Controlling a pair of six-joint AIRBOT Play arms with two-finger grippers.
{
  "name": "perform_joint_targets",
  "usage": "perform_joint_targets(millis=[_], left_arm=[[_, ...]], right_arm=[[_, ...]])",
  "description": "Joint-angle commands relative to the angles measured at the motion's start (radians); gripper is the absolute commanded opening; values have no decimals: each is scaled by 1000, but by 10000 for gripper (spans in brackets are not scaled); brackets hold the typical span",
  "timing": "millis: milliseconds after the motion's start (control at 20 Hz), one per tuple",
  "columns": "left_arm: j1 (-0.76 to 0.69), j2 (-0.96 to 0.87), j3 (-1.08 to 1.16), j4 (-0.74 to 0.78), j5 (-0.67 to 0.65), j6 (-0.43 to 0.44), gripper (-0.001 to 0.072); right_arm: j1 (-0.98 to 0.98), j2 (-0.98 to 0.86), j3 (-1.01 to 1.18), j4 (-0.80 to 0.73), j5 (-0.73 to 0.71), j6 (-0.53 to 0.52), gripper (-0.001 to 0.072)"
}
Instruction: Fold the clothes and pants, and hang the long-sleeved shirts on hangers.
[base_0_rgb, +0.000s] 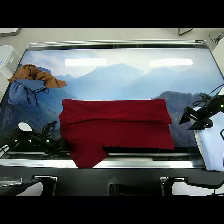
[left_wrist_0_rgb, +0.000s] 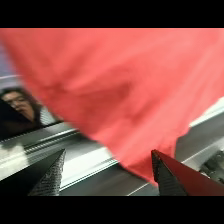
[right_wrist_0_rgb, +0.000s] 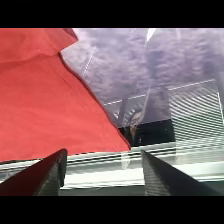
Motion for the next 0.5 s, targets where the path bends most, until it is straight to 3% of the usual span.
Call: perform_joint_targets(millis=[0,150,200,350,450], left_arm=[[-56,8,-34,-76,109,-18,541],[-119,7,-34,-86,148,-56,374],[-133,8,-34,-86,149,-58,258],[-140,8,-34,-85,117,-46,32],[-140,16,-34,-74,110,-35,22]], right_arm=[[-1,2,-4,3,0,-1,544],[-1,2,-5,3,3,-1,542],[-1,2,-5,3,3,-1,542],[-1,3,-32,1,2,-9,542],[-1,3,-105,1,-6,-28,543]])
